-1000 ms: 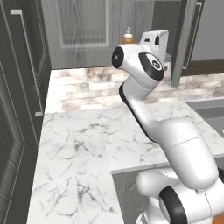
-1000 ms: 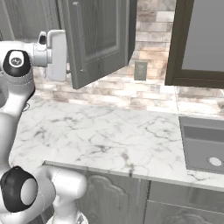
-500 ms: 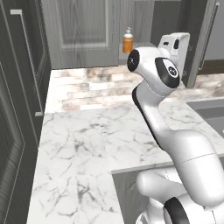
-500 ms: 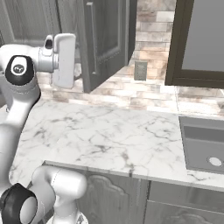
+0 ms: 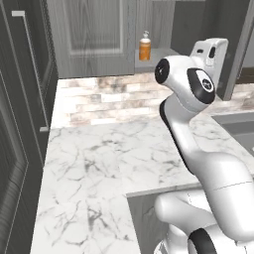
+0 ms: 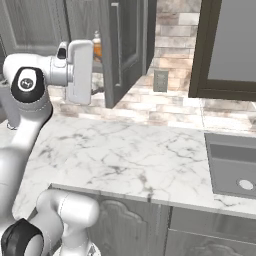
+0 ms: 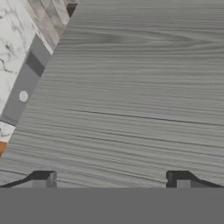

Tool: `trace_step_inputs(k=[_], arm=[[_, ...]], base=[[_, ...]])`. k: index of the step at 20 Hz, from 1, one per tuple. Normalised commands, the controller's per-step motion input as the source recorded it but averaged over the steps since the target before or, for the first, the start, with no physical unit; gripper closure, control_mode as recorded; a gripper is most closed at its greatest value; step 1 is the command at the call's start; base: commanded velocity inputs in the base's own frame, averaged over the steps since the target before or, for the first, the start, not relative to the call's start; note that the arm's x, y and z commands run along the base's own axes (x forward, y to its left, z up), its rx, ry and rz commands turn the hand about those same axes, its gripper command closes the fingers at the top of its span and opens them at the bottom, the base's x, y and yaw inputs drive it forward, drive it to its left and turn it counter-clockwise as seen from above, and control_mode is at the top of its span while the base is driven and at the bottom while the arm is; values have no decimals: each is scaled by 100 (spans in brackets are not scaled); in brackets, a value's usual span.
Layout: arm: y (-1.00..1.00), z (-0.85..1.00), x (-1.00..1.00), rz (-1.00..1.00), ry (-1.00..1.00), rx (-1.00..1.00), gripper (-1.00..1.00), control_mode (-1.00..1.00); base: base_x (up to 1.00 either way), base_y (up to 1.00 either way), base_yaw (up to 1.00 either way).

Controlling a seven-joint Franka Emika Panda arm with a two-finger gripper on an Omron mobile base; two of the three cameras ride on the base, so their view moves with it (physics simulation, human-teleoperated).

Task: Open the cabinet. Pick the soap dispenser and place it next to the sink. Then close the cabinet.

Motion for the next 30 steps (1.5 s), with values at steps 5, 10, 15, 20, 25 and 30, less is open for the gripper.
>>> trace_step_inputs(k=[5, 10, 15, 20, 25, 30], arm=[[-24, 0, -7, -1, -4, 0, -100, -100], [-46, 0, -3, -4, 0, 2, -100, -100], [-6, 0, -6, 0, 0, 3, -100, -100], [24, 1, -11, 3, 0, 8, -100, -100], [27, 17, -14, 9, 0, 19, -100, -100], [41, 22, -1, 10, -1, 23, -100, -100]], base=[[0, 0, 0], [0, 0, 0], [0, 0, 0], [0, 0, 0], [0, 0, 0], [0, 0, 0]])
